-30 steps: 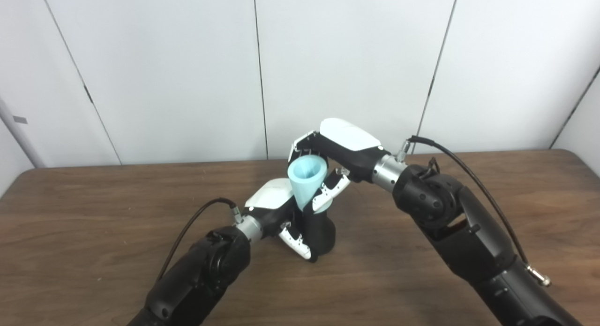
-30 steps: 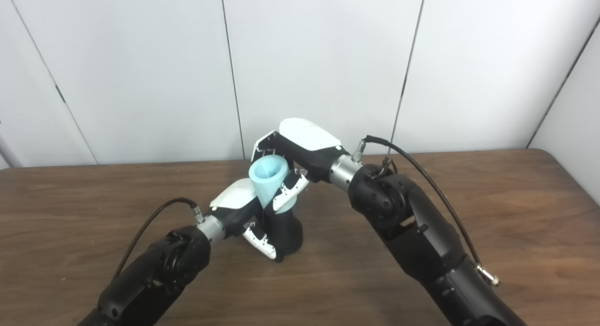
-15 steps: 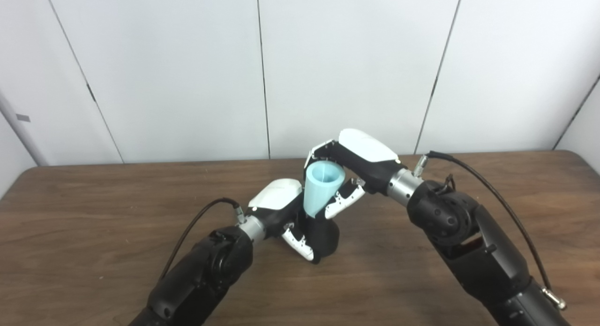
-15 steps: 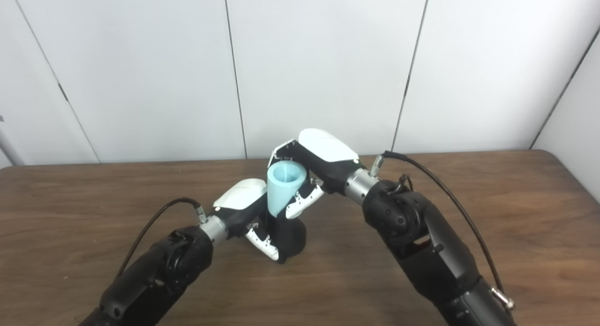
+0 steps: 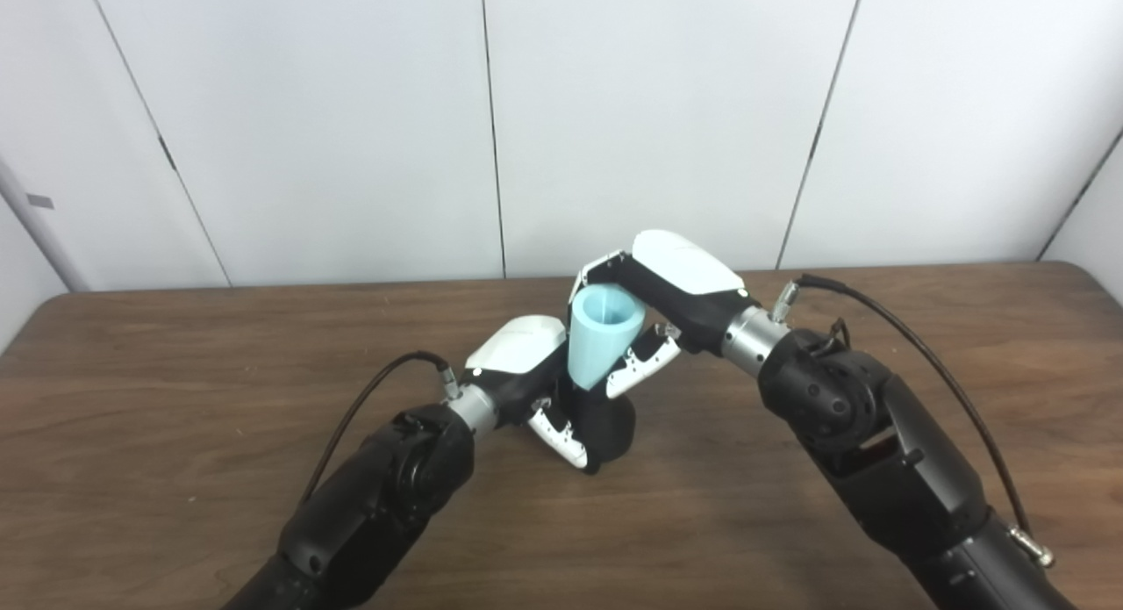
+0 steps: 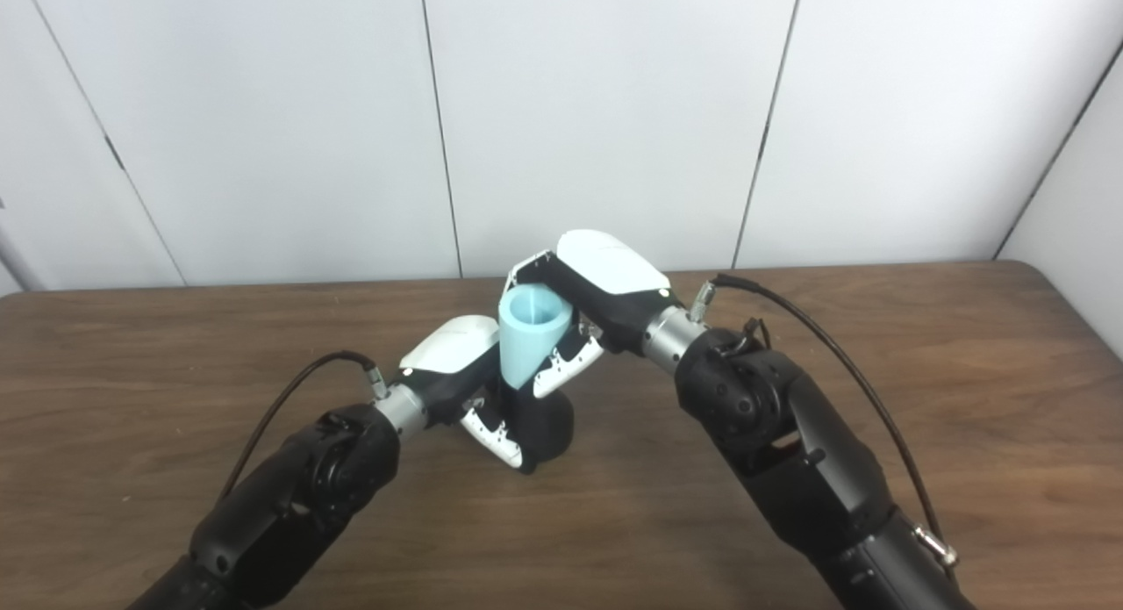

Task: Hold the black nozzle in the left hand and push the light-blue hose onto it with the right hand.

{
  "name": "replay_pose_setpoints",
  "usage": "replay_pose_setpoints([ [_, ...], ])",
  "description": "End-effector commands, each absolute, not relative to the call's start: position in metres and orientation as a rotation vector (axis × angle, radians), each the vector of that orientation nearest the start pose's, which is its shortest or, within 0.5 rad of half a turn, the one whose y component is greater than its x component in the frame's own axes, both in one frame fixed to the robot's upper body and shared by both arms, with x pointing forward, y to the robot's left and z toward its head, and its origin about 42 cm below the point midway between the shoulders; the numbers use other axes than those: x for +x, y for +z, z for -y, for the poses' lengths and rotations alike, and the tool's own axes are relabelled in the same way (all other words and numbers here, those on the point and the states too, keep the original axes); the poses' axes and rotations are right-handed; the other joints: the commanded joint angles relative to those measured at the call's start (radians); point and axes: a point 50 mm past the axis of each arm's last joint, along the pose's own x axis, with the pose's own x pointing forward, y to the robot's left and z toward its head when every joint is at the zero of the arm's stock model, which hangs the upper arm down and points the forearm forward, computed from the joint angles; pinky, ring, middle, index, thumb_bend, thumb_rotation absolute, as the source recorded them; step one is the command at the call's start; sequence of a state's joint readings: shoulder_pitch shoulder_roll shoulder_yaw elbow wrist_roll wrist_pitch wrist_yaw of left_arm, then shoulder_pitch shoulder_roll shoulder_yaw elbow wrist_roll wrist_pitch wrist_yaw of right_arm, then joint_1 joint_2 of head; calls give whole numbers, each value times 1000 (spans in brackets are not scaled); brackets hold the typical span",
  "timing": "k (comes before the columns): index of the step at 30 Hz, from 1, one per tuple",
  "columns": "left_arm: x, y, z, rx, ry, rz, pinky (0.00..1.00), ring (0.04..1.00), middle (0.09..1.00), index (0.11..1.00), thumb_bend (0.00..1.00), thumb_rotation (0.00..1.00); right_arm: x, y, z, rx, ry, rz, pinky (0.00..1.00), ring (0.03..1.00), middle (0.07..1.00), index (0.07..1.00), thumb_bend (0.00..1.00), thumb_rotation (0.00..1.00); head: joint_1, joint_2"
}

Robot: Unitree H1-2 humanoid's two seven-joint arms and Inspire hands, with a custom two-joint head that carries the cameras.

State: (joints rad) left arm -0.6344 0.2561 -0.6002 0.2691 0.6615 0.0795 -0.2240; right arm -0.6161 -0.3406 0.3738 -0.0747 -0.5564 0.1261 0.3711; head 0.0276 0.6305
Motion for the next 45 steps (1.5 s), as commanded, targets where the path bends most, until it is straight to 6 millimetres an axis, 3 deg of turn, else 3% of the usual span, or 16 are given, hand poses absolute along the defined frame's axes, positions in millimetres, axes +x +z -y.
replay_pose_setpoints([
  [1,420,157,-116,1273,-729,158,476,475,454,491,527,0,402,267,154,-1104,637,417,342,410,473,503,519,0,0,1],
  [7,421,157,-118,1269,-729,160,462,470,447,493,527,0,403,271,153,-1105,662,434,336,410,456,506,519,0,-3,-4],
  [14,423,156,-117,1274,-729,165,512,490,453,494,527,0,412,295,161,-1076,578,450,337,408,484,503,518,0,-8,-9],
  [16,423,156,-117,1275,-729,166,509,492,453,494,527,0,409,302,161,-1056,549,462,339,398,485,532,514,0,-9,-11],
  [17,424,156,-117,1276,-730,167,506,492,453,494,527,0,406,305,160,-1050,532,470,338,410,518,614,519,0,-9,-11],
  [18,424,156,-117,1277,-730,167,499,491,454,493,527,0,404,308,160,-1047,521,475,368,494,637,734,707,11,-9,-11],
  [19,423,157,-117,1278,-731,168,497,491,454,493,527,0,403,311,160,-1048,501,482,377,522,677,775,770,16,-9,-11],
  [21,424,157,-117,1278,-732,167,498,488,451,493,527,0,402,317,161,-1053,461,498,489,677,822,872,870,138,-8,-15],
  [27,424,155,-119,1281,-732,165,500,482,441,495,526,0,400,330,163,-1031,362,547,664,872,968,974,930,266,-13,-18],
  [32,424,154,-119,1282,-732,163,462,456,426,495,526,0,401,334,166,-1027,315,579,788,973,1000,1000,981,333,-14,-17],
  [37,422,152,-118,1284,-734,161,472,457,430,495,526,0,397,336,173,-1057,270,565,878,997,1000,1000,1000,359,-18,-16],
  [42,423,153,-121,1284,-735,159,481,461,441,493,527,0,375,344,183,-1062,355,568,935,1000,1000,1000,1000,361,-19,-16],
  [45,424,154,-121,1284,-734,159,459,458,439,493,527,0,366,346,189,-1071,425,585,957,1000,1000,1000,1000,426,-21,-17],
])
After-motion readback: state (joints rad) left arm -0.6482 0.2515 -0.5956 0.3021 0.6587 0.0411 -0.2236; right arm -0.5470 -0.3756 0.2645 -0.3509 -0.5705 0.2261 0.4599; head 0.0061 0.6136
